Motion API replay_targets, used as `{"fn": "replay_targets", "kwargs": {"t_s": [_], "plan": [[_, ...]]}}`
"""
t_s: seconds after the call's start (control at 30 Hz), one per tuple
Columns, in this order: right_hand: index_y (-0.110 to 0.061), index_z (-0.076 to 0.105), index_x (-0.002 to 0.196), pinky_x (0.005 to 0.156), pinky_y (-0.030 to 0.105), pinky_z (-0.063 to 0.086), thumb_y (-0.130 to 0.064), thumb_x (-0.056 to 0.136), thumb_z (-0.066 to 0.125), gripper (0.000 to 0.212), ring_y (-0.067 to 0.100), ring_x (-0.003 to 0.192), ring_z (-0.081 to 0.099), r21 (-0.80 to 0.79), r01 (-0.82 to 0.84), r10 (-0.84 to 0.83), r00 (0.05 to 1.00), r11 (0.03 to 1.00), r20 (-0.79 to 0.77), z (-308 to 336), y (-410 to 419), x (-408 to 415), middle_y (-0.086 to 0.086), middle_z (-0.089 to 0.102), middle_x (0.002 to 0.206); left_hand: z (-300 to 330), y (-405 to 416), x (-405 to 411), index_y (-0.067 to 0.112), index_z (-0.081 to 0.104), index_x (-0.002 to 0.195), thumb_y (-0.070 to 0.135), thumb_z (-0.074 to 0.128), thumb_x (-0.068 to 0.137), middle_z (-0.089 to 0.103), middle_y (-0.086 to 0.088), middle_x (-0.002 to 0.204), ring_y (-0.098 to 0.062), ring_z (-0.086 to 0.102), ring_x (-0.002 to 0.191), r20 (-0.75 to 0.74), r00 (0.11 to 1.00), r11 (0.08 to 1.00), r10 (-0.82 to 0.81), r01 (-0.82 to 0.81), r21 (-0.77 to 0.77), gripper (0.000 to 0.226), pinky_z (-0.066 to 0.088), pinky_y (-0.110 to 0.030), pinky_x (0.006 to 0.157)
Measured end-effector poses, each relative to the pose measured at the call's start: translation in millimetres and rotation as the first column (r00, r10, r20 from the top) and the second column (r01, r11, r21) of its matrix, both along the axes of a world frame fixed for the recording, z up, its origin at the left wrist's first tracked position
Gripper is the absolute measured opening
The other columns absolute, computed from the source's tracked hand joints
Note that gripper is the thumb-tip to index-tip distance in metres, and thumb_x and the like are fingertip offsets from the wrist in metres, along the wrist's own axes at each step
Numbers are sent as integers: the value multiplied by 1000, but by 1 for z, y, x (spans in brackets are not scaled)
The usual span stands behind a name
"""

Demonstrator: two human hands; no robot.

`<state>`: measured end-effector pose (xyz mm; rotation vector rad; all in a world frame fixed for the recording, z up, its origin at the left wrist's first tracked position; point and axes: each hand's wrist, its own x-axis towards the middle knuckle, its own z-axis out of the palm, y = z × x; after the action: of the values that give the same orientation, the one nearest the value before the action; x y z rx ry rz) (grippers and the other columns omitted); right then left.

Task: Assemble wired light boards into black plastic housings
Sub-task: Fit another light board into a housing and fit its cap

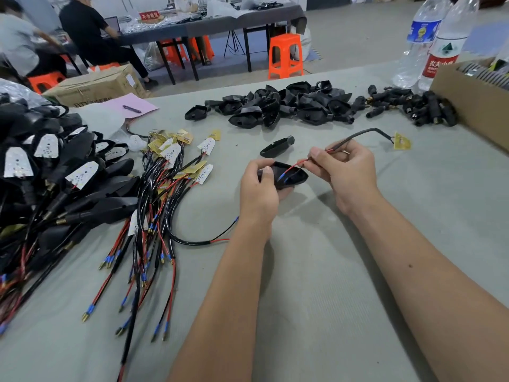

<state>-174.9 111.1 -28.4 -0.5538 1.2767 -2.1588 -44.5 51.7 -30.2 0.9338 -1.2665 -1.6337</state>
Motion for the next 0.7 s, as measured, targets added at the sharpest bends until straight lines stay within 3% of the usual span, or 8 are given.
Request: {"fn": "replay_targets", "kwargs": {"t_s": [0.13,0.27,0.5,0.7], "plan": [[-2,58,90,71,31,64,5,82,82,26,33,77,78,58,15,-8,992,998,-128,-1,1,3,9,72,72,-1,-2,-2,13,63,109,9,38,110,62,-17,115,-35,68,113,-6,1000,998,-25,24,-62,25,63,-40,84],[-12,54,86,56,27,56,3,79,84,35,26,70,74,80,-23,41,971,997,-234,1,7,1,10,75,77,-2,-6,-4,18,64,107,11,41,110,64,-22,121,-36,68,113,-38,999,997,24,-27,-66,24,63,-42,86],[-6,69,81,64,25,61,2,87,78,14,22,68,73,102,-203,223,940,974,-257,0,6,6,14,74,74,-6,-5,-4,13,67,115,8,48,107,68,-21,115,-30,72,104,-14,999,991,40,-42,-125,21,63,-35,81],[-1,68,82,67,25,63,3,87,78,11,28,70,77,87,-76,91,980,993,-178,-3,2,4,17,76,76,-1,-8,-3,9,66,118,1,35,107,65,-19,127,-30,66,117,7,1000,1000,5,-6,21,33,61,-37,91]]}}
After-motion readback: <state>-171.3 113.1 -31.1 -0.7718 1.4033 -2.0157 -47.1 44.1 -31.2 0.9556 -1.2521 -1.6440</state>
